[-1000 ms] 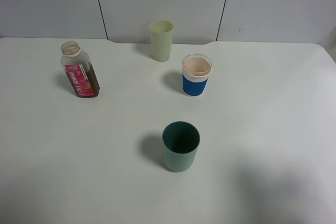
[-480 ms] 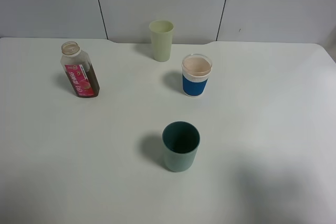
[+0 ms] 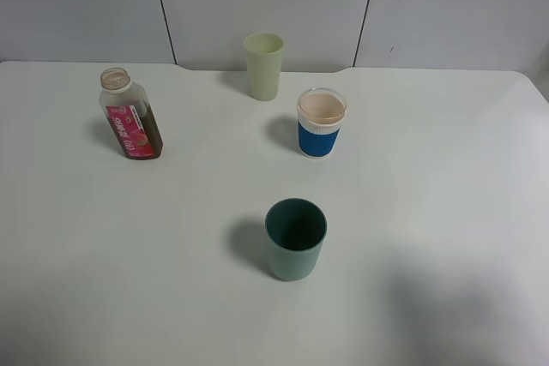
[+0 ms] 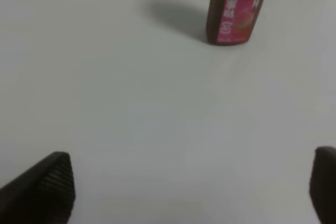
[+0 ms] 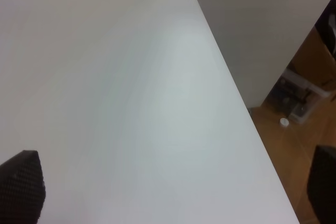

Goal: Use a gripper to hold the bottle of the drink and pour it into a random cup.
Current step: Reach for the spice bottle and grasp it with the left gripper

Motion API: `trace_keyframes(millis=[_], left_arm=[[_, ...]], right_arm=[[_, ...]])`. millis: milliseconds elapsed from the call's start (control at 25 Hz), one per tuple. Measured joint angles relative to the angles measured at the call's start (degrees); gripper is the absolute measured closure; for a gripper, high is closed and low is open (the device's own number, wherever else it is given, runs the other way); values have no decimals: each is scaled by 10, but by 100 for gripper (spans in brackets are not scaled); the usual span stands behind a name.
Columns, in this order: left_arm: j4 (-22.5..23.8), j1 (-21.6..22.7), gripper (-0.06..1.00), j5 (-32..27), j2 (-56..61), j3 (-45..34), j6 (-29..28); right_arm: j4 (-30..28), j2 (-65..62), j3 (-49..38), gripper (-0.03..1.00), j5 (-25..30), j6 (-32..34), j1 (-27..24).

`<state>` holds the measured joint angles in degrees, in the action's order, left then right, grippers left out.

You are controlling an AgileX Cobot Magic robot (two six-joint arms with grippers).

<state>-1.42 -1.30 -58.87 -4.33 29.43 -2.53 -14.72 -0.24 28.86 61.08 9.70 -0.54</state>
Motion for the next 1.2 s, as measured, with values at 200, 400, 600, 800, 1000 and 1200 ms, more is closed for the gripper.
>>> trace_keyframes(millis=[200, 400, 600, 800, 1000, 1200], left_arm=[[-47, 0, 10, 116, -59, 5, 0], [-90, 0, 10, 156, -140, 5, 3], [-125, 0, 10, 179, -200, 5, 5], [-152, 0, 10, 188, -227, 5, 6], [-162, 0, 10, 188, -234, 5, 4], [-180, 0, 13, 189, -234, 5, -7]], right_arm=[[0, 0, 0, -3, 0, 0, 0], [0, 0, 0, -3, 0, 0, 0], [0, 0, 0, -3, 0, 0, 0], [0, 0, 0, -3, 0, 0, 0], [0, 0, 0, -3, 0, 0, 0], [0, 0, 0, -3, 0, 0, 0]])
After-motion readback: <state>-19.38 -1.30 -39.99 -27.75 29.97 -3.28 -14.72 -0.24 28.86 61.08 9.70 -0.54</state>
